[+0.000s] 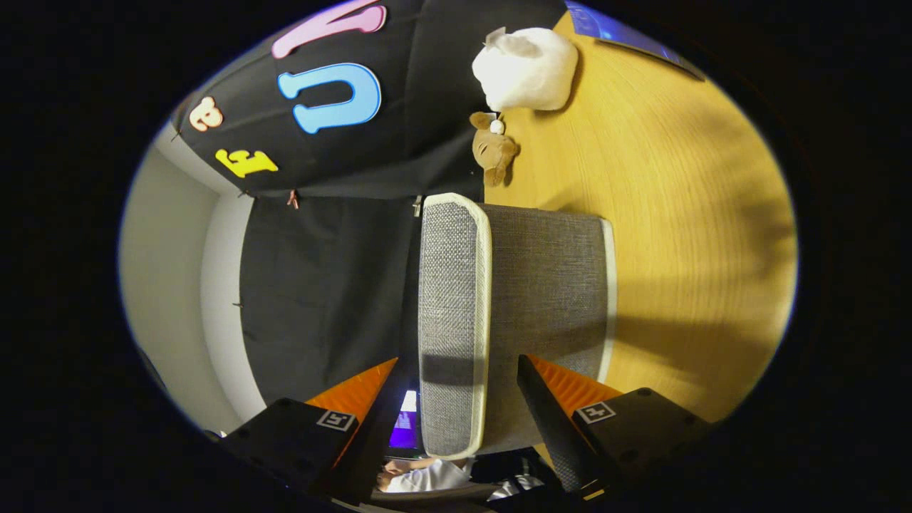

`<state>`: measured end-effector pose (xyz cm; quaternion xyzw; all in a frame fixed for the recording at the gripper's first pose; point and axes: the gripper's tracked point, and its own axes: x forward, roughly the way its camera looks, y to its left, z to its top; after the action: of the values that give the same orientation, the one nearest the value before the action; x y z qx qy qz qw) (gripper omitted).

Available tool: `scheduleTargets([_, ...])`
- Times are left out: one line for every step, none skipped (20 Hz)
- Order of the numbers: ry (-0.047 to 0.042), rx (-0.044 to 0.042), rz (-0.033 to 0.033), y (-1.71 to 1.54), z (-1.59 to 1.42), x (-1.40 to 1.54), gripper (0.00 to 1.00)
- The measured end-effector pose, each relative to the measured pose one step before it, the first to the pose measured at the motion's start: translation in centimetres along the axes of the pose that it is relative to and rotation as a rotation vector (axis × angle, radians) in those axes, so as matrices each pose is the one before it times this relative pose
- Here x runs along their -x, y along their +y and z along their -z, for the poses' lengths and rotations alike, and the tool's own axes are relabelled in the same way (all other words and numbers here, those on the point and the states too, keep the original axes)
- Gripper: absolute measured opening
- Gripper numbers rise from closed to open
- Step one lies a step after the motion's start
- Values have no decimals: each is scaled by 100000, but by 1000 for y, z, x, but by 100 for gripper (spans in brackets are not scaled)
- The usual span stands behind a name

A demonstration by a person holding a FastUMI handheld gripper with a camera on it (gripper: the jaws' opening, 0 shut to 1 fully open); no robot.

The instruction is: Open the storage box then place both shoes into the box .Put the left shoe in first, then the right shoe, with the right side of both shoes facing outward in a uniform manner.

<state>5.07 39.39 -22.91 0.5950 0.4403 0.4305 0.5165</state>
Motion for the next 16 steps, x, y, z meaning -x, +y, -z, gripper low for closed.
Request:
scheduleTargets([-1041,-1519,-1940,105,-310,-163,95])
scheduleTargets([-600,-1265,-1249,-172,16,-188,94])
scheduleTargets([-264,-876,-658,-93,-91,-130,94])
scheduleTargets([-218,-524,-1229,147,-132,-40,93])
scheduleTargets([-57,-152,-487,-39,-11,-19,91])
scheduleTargets([-75,-120,-2107,595,-11,213,77])
scheduleTargets([-20,1415,2114,-295,-74,-114,77])
scheduleTargets([485,-642,752,-337,26,0,63])
scheduleTargets([619,-1612,273,-144,-40,726,50])
scheduleTargets([339,-73,-439,253,223,-424,38])
scheduleTargets([-530,250,-2781,651,-385,446,32])
scheduleTargets([-643,526,-1662,1202,-76,-174,13])
scheduleTargets([-581,4065,1029,232,-4,-219,5])
scheduleTargets([492,2449,-240,334,391,241,5])
scheduleTargets([-329,1412,450,440,-45,130,5])
scheduleTargets([-506,1831,685,481,-47,20,5])
